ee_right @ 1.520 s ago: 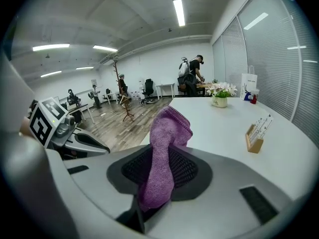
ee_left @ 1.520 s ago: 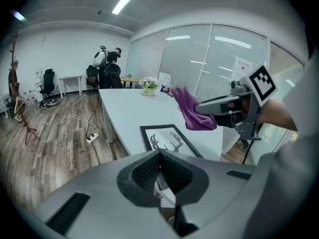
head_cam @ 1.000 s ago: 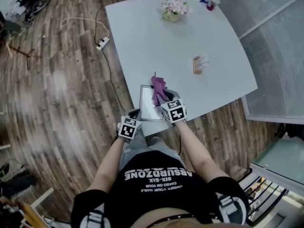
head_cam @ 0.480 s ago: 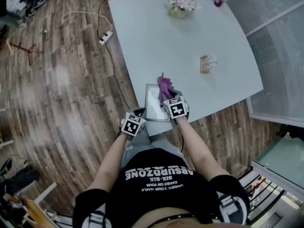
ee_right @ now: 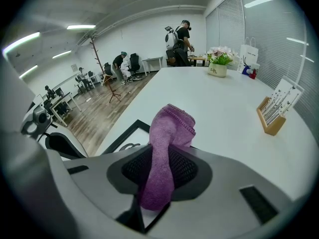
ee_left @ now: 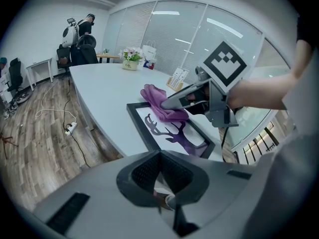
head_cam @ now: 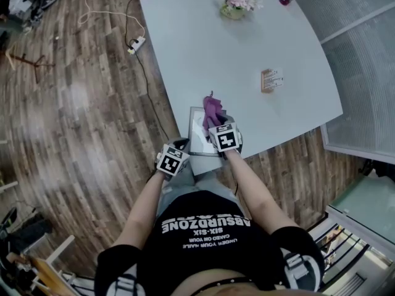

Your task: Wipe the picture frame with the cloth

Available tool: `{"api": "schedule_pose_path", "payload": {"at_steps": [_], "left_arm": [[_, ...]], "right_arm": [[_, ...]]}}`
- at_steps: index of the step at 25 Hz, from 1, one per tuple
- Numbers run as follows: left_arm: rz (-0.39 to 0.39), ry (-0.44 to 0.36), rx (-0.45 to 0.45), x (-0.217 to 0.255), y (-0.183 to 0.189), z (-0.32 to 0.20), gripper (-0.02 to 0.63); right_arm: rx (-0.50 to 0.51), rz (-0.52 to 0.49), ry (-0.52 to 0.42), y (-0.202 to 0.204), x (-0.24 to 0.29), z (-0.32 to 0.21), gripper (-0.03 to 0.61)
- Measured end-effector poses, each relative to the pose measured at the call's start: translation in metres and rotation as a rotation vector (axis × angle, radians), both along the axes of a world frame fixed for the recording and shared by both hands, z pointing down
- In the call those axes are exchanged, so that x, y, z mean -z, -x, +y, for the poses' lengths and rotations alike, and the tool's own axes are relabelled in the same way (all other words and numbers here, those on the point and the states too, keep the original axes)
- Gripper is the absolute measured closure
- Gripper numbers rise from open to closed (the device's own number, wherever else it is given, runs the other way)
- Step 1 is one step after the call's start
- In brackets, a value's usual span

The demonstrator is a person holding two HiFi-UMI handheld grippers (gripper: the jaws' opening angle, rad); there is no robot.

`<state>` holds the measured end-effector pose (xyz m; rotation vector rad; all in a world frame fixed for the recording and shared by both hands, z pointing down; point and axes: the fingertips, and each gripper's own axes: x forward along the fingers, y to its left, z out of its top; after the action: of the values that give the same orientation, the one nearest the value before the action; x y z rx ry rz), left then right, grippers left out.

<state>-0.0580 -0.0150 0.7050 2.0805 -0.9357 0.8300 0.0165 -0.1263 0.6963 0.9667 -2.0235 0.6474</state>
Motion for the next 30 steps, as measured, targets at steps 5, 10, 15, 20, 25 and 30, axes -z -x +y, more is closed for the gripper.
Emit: {"api": "schedule_pose_path", "payload": {"at_steps": [5,10,15,20,25,30], "left_arm": [[0.007,0.002,0.0,0.001,0.0,0.0,0.598],[0.002,-0.008,-0.007,0.0,-0.002,0.0,0.598],[-0.003,-0.021,-0.003,0.001,-0.002,0.001,0.598],[0.0,-0.022,-0.003,0.001,-0.002,0.0,0.598],[-0.005,-0.023,-0.005,0.0,-0.002,0.0,0.598],[-0.012,-0.031,0.005,0.001,-0.001,0.0,0.598]], "right_arm": [[0.016,-0.002,-0.005,0.018,0.0,0.001,0.466],[0.041,-0.003,-0.007,0.034,-0.002,0.003,0.466],[0.07,-0.005,-0.015,0.047,-0.001,0.009,0.468],[0.099,-0.021,-0.017,0.056,0.0,0.014,0.468],[0.107,-0.035,-0.015,0.055,-0.001,0.016,0.468],[0.127,-0.035,-0.021,0.056,0.001,0.029,0.468]]}}
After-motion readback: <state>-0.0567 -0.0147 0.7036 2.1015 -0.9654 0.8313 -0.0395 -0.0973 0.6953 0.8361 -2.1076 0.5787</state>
